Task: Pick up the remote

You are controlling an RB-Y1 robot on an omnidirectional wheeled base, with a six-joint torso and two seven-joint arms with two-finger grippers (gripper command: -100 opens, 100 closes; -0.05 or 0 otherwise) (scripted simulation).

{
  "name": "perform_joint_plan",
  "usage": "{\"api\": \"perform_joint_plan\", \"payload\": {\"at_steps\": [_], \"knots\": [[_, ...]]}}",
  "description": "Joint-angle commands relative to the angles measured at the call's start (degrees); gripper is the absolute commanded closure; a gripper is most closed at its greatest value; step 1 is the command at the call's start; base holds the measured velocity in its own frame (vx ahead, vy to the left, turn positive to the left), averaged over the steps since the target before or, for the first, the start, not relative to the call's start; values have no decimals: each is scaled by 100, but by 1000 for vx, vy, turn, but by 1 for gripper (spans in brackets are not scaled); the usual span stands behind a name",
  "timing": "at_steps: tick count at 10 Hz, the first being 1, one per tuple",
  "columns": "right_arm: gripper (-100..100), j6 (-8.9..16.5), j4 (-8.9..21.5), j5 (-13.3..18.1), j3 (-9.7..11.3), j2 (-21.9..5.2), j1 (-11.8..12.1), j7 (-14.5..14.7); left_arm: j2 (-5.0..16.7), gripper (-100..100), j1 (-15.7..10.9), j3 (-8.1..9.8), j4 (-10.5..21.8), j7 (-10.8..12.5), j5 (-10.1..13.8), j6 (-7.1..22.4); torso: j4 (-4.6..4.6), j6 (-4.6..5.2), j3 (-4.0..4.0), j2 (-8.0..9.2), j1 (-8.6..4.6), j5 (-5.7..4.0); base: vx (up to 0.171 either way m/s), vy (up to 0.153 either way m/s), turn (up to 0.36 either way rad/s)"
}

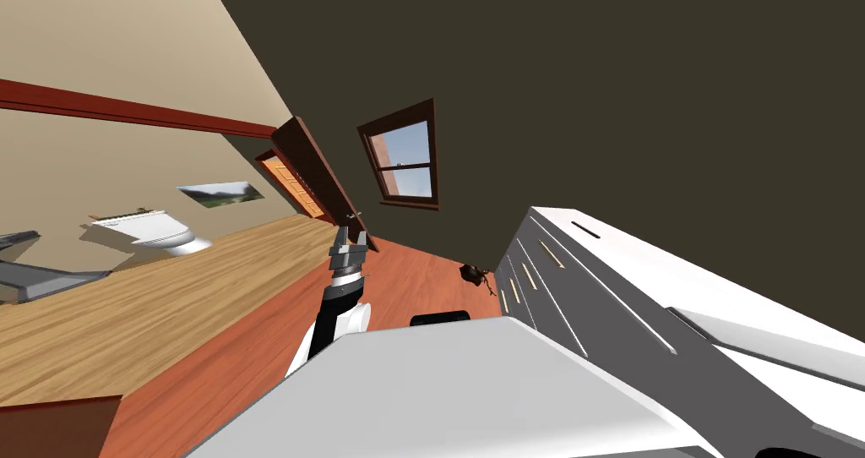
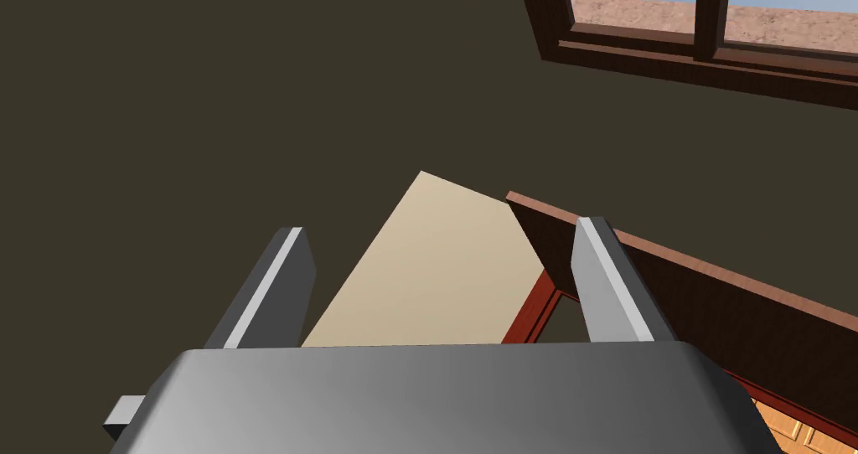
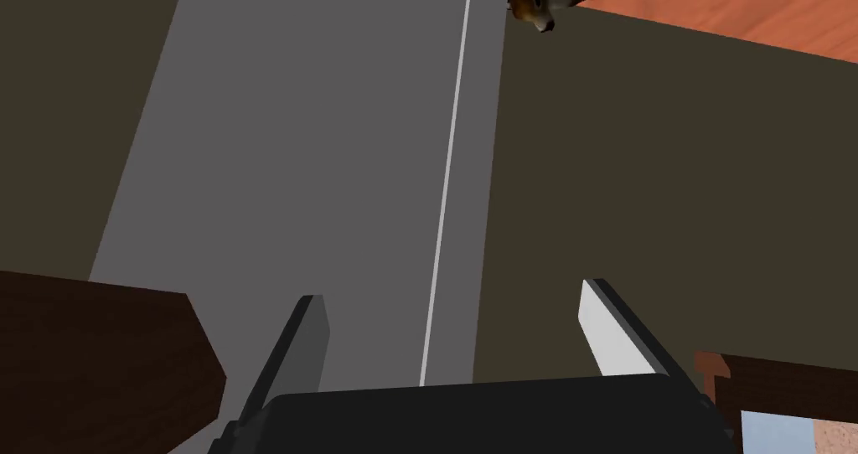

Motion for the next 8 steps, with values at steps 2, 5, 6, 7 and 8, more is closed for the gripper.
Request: {"api": "perform_joint_plan", "payload": {"at_steps": [2, 5, 6, 7, 8], "knots": [[-100, -161, 227, 151, -222, -148, 446, 263, 0, 0, -1, 0, 0, 0, 0, 0, -1, -4, -1, -2, -1, 1, 59, -12, 110], [-100, -341, 493, 443, -541, -362, 931, 707, 0, 0, 0, 0, 0, 0, 0, 0, 0, 0, 1, 2, -5, -1, 54, -27, 151], [-100, -341, 493, 443, -541, -362, 1075, 726, 0, 0, -1, 0, 0, 0, 0, 0, 0, -5, 0, 0, -5, 0, 52, -16, 73], [-100, -428, 603, 584, -687, -471, 1262, 946, 0, 0, 0, 0, 0, 0, 0, 0, -7, -4, -2, 2, -10, 22, 69, -18, 143], [-100, -428, 603, 584, -687, -471, 1372, 946, 0, 0, 0, 0, 0, 0, 0, 0, -17, -7, -9, -1, -22, 43, 54, -39, 100]]}}
